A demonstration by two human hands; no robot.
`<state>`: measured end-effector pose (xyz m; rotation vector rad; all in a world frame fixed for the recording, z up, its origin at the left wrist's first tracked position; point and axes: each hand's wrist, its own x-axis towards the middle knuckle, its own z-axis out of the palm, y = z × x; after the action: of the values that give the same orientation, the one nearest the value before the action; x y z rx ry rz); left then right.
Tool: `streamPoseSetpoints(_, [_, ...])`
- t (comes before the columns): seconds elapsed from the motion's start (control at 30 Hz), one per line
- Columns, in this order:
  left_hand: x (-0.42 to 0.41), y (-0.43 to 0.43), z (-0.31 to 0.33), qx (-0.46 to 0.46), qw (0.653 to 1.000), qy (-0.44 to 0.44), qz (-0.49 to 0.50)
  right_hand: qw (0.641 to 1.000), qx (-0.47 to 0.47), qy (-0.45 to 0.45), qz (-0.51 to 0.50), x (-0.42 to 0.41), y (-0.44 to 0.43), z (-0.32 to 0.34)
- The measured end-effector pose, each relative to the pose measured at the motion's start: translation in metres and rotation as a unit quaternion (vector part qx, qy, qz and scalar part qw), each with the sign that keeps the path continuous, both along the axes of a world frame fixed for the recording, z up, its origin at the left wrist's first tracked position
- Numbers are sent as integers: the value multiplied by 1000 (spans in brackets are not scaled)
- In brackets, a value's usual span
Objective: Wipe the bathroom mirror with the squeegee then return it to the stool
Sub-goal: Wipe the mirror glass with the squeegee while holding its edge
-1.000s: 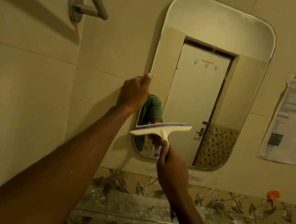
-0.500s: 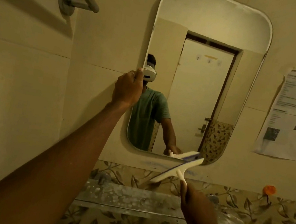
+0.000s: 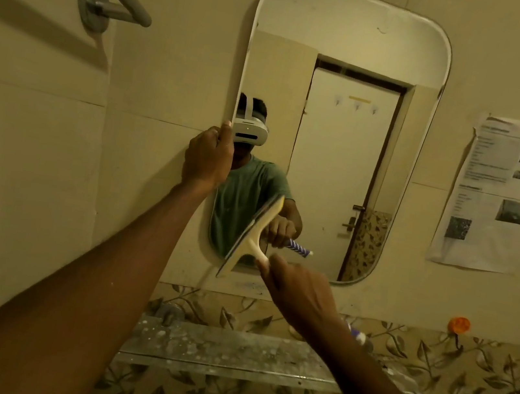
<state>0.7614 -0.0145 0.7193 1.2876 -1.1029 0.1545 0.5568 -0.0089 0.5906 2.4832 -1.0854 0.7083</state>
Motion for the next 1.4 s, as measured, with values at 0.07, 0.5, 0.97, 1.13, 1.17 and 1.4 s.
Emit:
streamPoseSetpoints(0.07, [-1,0,0,9,1000,-1,10,1000,-11,15,18,1,-15,13])
streamPoseSetpoints(0.5, [-15,7,9,50,996,10,76,991,-33,29,-123,-161,-83,47])
streamPoseSetpoints(0.97, [-15,11,9,31,997,19,65,991,-126,54,-3,-75,-83,144])
streamPoseSetpoints(1.13, [-3,14,20,68,997,-11,26,988,-88,-24,-123,-133,-77,167])
streamPoseSetpoints(1.17, [-3,15,22,75,997,-17,25,989,-92,-2,-115,-121,-73,172])
streamPoseSetpoints(1.4, [3,12,21,87,996,31,16,992,-122,-17,10,6,-73,222])
